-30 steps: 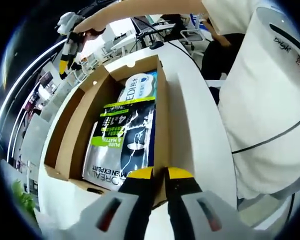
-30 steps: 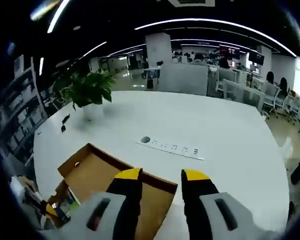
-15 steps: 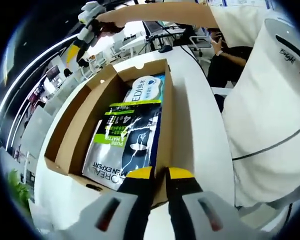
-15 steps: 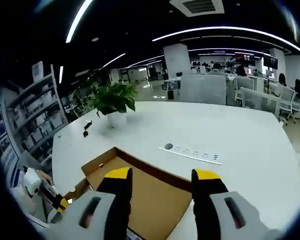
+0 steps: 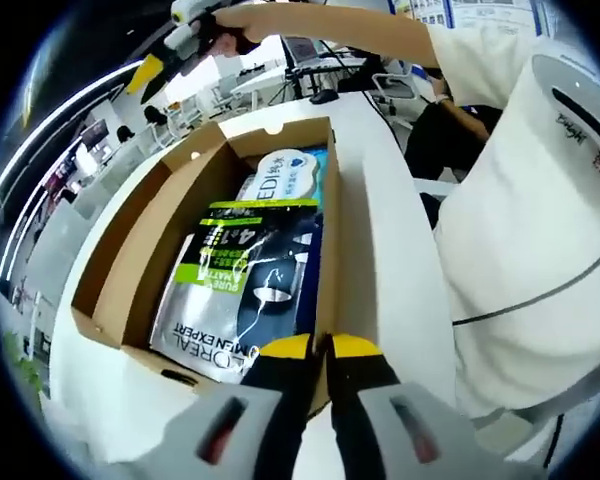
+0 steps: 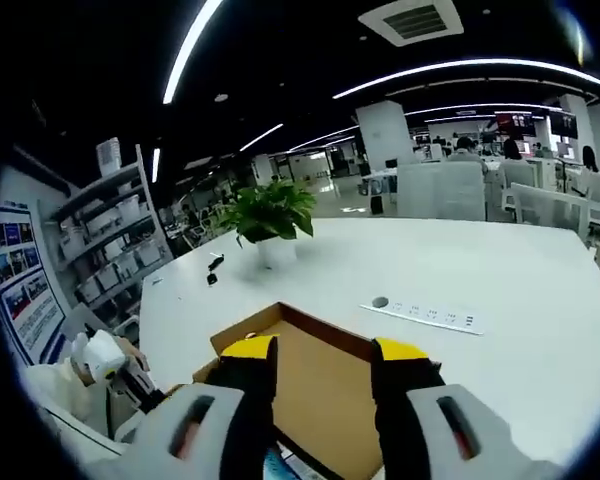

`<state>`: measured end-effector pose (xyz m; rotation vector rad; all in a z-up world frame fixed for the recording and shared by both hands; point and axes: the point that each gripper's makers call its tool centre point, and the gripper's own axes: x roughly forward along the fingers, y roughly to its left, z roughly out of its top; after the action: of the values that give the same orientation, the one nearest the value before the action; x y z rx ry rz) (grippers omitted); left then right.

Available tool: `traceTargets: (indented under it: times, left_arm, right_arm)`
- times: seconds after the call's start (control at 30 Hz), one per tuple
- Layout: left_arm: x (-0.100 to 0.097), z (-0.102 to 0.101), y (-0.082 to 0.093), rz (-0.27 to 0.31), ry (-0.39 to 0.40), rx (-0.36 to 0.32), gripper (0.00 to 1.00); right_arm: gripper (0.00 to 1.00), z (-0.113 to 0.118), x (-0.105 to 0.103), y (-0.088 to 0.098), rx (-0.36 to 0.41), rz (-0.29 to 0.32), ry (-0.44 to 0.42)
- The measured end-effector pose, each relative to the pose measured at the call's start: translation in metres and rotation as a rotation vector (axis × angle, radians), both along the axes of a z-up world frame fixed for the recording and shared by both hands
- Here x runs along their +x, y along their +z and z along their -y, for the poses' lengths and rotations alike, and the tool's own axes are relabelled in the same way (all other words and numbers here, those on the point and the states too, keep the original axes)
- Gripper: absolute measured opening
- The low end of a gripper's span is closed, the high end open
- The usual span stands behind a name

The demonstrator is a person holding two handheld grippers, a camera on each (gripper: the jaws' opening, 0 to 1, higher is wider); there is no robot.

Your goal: Operate the shoe box by opening the lid, removing the specified soft item, and placing it in the target area until the item is outside and the box remains undamaged.

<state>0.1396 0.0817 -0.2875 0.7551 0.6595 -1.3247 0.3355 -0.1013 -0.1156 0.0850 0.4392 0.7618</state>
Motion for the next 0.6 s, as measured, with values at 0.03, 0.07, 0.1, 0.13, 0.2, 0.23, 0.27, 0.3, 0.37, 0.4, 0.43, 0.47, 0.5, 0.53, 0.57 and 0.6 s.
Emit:
traceTargets:
  times: [0.03,0.07,0.1,0.13,0.2,0.23,0.27,0.3,0.37,0.4,0.43,0.47,0.5,0.53,0.57,0.6]
  left_arm:
    - [0.001,0.0,0.0,-0.005,-0.001,0.006,0.04]
    - [0.001,0.001,0.0,-0.006,-0.007,0.013,0.04]
    - [0.0,0.001,-0.001,-0.005,-0.016,0.022,0.03]
    - [0.0,0.001,-0.001,-0.006,-0.017,0.029,0.03]
    - [0.0,0.0,-0.002,-0.01,0.0,0.039,0.04]
    - [0.0,0.0,-0.003,-0.012,0.016,0.045,0.04]
    - [0.0,-0.001,-0.003,-0.014,0.032,0.05,0.04]
    - [0.0,0.001,-0.003,0.051,-0.042,0.061,0.04]
    - [0.0,0.0,-0.003,0.039,0.001,0.054,0.04]
    - [-0.001,-0.001,-0.003,0.022,0.024,0.057,0.05]
    - [0.0,0.0,-0.005,0.025,0.018,0.063,0.05]
    - [0.0,0.001,-0.007,0.028,0.013,0.07,0.05]
    - [0.0,0.0,-0.007,0.028,0.013,0.072,0.05]
    - [0.0,0.0,-0.006,0.027,0.014,0.074,0.05]
    - [0.0,-0.001,-0.006,0.026,0.014,0.077,0.05]
    - [0.0,-0.001,-0.006,0.031,0.006,0.077,0.04]
  right_arm:
    - [0.4,-0.004,-0.006,-0.002,-0.013,0.006,0.012]
    - [0.4,-0.008,-0.012,-0.004,-0.03,0.011,0.023]
    - [0.38,-0.012,-0.018,-0.005,-0.035,0.011,0.025]
    - [0.33,-0.013,-0.021,-0.005,-0.032,0.009,0.024]
    - [0.3,-0.021,-0.03,0.001,0.046,0.004,0.04]
    - [0.33,-0.025,-0.035,0.004,0.081,-0.001,0.056]
    - [0.33,-0.028,-0.041,0.006,0.115,-0.005,0.072]
    - [0.32,-0.032,-0.049,-0.003,0.088,-0.033,0.11]
    - [0.31,-0.035,-0.054,-0.011,0.045,-0.028,0.121]
    - [0.31,-0.036,-0.056,-0.014,0.023,-0.023,0.125]
    - [0.31,-0.038,-0.059,-0.018,0.007,-0.022,0.132]
    - [0.31,-0.04,-0.063,-0.022,-0.008,-0.021,0.139]
    - [0.32,-0.042,-0.067,-0.025,-0.006,-0.036,0.152]
    - [0.34,-0.045,-0.071,-0.027,-0.003,-0.05,0.165]
    - [0.36,-0.047,-0.075,-0.03,0.0,-0.064,0.178]
    - [0.37,-0.052,-0.083,-0.031,0.038,-0.114,0.195]
